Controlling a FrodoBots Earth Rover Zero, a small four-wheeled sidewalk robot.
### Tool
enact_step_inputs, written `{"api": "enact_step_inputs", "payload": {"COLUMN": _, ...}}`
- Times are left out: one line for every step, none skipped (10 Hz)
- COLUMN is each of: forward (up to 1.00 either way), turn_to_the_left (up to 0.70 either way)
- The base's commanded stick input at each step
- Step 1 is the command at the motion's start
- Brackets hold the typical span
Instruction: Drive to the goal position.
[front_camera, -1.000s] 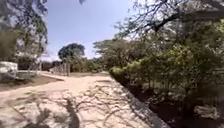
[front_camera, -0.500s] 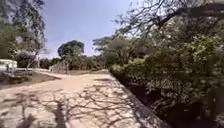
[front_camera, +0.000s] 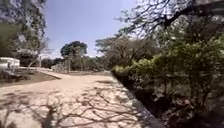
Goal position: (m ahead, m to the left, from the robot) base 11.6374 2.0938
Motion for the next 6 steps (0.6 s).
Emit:
{"api": "enact_step_inputs", "payload": {"forward": 0.7, "turn_to_the_left": 0.15}}
{"api": "enact_step_inputs", "payload": {"forward": 0.7, "turn_to_the_left": 0.15}}
{"api": "enact_step_inputs", "payload": {"forward": 0.7, "turn_to_the_left": 0.0}}
{"api": "enact_step_inputs", "payload": {"forward": 0.7, "turn_to_the_left": 0.0}}
{"api": "enact_step_inputs", "payload": {"forward": 0.7, "turn_to_the_left": 0.0}}
{"api": "enact_step_inputs", "payload": {"forward": 0.7, "turn_to_the_left": 0.0}}
